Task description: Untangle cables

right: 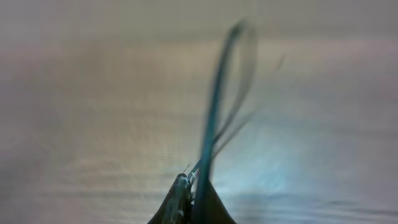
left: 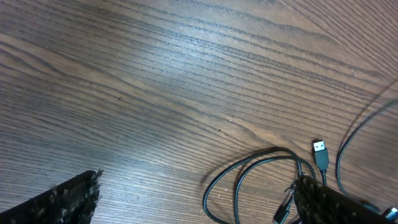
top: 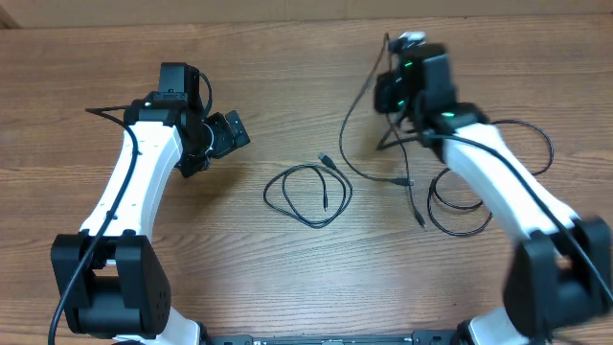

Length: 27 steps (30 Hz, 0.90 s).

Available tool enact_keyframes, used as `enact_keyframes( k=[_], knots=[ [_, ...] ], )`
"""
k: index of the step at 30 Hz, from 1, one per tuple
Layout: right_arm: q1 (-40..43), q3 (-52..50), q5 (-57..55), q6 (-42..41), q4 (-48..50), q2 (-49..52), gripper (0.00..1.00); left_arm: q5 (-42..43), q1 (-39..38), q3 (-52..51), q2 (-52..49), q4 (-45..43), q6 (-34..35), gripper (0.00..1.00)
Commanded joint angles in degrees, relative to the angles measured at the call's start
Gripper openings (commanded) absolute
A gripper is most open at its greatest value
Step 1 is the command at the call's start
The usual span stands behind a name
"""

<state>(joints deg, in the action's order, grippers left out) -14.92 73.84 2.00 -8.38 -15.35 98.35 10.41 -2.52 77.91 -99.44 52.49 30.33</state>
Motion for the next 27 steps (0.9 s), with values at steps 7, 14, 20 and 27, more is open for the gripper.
enact_keyframes(
  k=[7, 14, 20, 27],
  knots=[
    [8.96, 0.55, -10.16, -4.59, -4.96, -15.58, 0.04, -0.52, -0.11, -0.42, -0.57, -0.28, 0.76, 0.99],
    [19.28, 0.52, -23.06, -15.08, -11.74, -26.40, 0.04, -0.55, -0.11, -0.42, -0.57, -0.28, 0.74, 1.00],
    [26.73, 0.52, -22.75, -22.27, -18.43, -30.40, 0.04, -0.52, -0.11, -0.42, -0.57, -0.28, 0.76, 0.99],
    [27.41, 0.42, -21.40, -22.29, -23.98, -29.49, 0.04, -0.52, -0.11, -0.42, -0.57, -0.28, 0.74, 1.00]
  ],
)
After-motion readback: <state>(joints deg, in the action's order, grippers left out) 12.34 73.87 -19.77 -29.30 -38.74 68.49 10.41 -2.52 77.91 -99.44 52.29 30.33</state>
